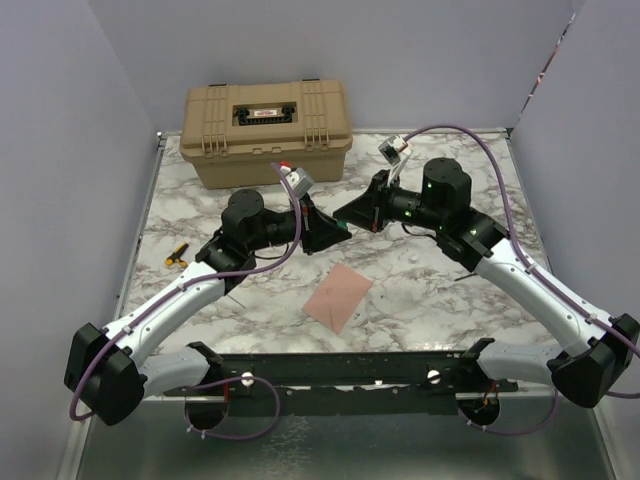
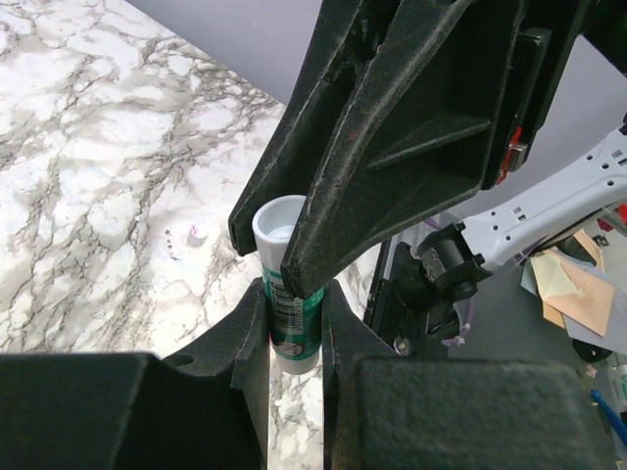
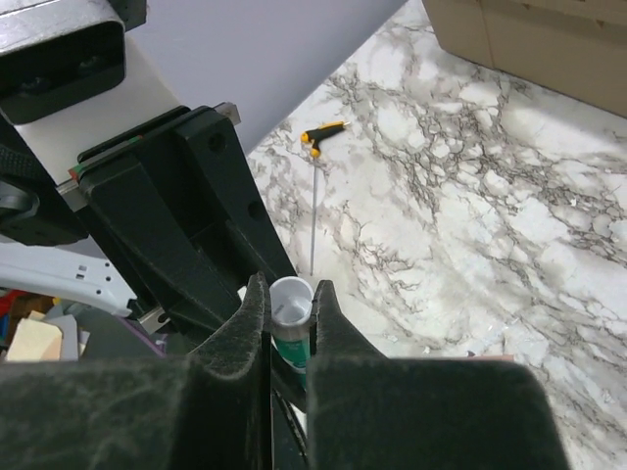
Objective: Place the letter into the envelope and seal it
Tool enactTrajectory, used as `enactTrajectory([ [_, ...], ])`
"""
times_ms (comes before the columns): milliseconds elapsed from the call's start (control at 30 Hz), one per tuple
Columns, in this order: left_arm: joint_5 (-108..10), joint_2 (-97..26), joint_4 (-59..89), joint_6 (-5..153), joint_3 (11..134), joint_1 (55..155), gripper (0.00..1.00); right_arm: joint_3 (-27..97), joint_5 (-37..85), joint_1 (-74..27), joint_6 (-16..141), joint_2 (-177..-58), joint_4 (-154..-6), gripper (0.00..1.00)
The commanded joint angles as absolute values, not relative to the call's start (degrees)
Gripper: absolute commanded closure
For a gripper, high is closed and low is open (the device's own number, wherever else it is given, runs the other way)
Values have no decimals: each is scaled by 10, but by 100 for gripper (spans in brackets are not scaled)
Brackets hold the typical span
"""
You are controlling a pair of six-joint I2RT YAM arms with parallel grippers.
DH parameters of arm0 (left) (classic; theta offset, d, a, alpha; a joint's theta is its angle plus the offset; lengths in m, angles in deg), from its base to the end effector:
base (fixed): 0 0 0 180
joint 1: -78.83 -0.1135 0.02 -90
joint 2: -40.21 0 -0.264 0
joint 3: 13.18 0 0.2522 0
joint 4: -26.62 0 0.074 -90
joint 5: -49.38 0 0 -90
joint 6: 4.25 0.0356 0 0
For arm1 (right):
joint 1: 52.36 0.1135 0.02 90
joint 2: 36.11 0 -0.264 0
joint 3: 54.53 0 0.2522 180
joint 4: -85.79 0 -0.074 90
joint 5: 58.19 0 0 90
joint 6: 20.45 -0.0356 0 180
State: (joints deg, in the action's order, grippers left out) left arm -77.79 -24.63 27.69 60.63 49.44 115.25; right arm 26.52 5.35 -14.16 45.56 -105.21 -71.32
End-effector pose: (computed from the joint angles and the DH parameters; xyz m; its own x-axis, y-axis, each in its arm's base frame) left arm 0.1982 -0.1729 0.3406 -0.4218 -0.1092 -0.9001 0.8616 0.2609 -0.4354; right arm 0.2075 0.1835 0.3923 -0.5011 0.0688 -0.8626 -0.7593 0.4433 0.4764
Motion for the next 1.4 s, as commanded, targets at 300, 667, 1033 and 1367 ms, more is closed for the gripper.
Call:
enactTrajectory([
  [300,-1053,-216,284,674,504,1154,100,266,-303,-139,664,-998,-691,100],
  [667,-1065,-207,284,688,508,1160,100,257,-349,-138,648,-1006,-732,100],
  [1033,-782,-217,279,635,500,1159,100,272,153,-138,513,-982,-704,27],
  [1367,-522,-244,286,437,521,1159,100,159,211,-139,514,-922,-765,32],
])
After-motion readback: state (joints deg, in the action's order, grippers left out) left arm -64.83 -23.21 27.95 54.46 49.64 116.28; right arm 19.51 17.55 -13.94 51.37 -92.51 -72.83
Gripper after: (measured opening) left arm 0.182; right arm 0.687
